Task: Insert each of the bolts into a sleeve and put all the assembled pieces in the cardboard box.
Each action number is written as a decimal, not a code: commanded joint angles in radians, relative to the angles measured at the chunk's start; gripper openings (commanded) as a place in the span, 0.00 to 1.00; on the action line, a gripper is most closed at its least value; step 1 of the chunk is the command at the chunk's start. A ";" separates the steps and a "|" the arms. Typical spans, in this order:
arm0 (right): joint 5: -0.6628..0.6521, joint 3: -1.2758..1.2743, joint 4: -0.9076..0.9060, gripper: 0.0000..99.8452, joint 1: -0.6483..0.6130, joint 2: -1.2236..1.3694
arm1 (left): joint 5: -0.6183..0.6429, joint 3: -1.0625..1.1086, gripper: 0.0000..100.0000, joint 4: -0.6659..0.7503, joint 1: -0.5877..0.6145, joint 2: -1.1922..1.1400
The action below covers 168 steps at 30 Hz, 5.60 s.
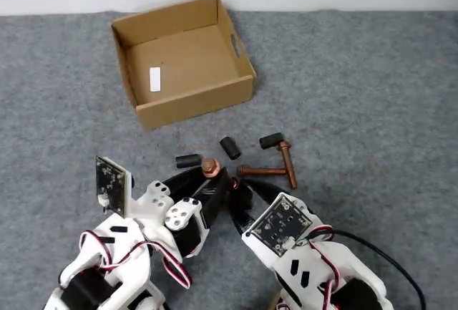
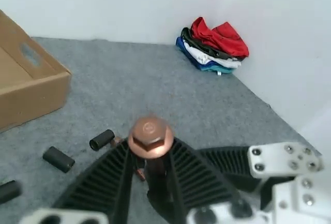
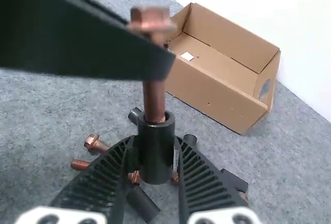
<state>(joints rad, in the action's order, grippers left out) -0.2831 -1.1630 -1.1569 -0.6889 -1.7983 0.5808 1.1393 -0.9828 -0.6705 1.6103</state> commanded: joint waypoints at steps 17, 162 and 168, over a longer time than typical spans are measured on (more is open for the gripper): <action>-0.002 0.005 0.027 0.01 0.024 -0.007 | -0.141 0.021 0.28 -0.176 -0.037 -0.008; -0.744 1.475 -0.197 0.17 0.460 2.223 | -0.351 0.552 0.01 0.103 0.703 0.008; -0.744 1.475 -0.197 0.17 0.458 2.273 | -0.351 0.552 0.01 0.103 0.703 0.008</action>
<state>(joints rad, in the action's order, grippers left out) -1.0150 0.2685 -1.3671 -0.2394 0.4833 0.2309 1.6947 -0.8723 0.0276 1.6149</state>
